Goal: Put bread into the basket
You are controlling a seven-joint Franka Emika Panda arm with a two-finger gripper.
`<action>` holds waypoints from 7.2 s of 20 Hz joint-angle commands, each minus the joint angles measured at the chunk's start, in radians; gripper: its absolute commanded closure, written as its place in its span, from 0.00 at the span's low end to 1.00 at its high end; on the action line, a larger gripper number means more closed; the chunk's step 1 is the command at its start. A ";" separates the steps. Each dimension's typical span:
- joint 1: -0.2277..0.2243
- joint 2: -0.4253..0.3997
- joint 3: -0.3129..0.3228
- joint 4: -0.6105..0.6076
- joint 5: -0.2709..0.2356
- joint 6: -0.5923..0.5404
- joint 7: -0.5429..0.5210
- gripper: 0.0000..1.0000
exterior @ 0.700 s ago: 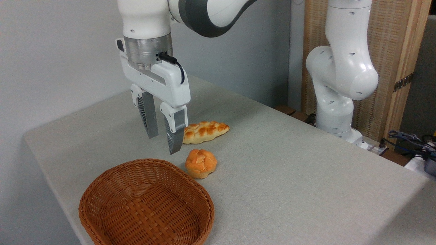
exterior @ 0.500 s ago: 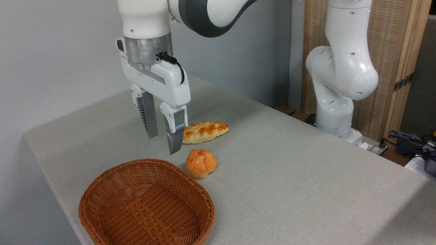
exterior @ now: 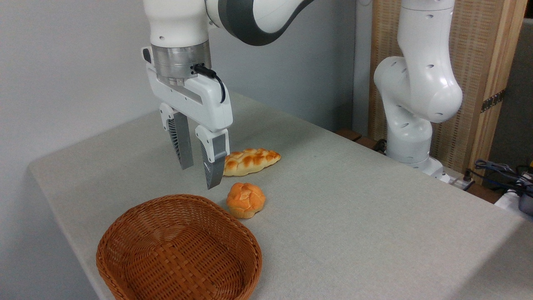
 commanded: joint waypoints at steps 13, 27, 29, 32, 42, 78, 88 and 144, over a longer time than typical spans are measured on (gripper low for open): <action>-0.008 -0.003 0.008 0.004 0.000 0.004 -0.010 0.00; -0.008 -0.004 0.009 0.004 0.000 0.004 -0.008 0.00; -0.008 -0.004 0.009 0.004 0.000 0.004 -0.008 0.00; -0.008 -0.004 0.009 0.004 0.000 0.004 -0.008 0.00; -0.008 -0.004 0.009 0.004 0.000 0.004 -0.008 0.00; -0.232 -0.012 -0.002 -0.174 0.000 -0.122 0.085 0.00; -0.328 -0.014 -0.002 -0.205 -0.001 -0.124 0.087 0.00; -0.379 0.022 0.044 -0.098 -0.029 -0.133 0.079 0.63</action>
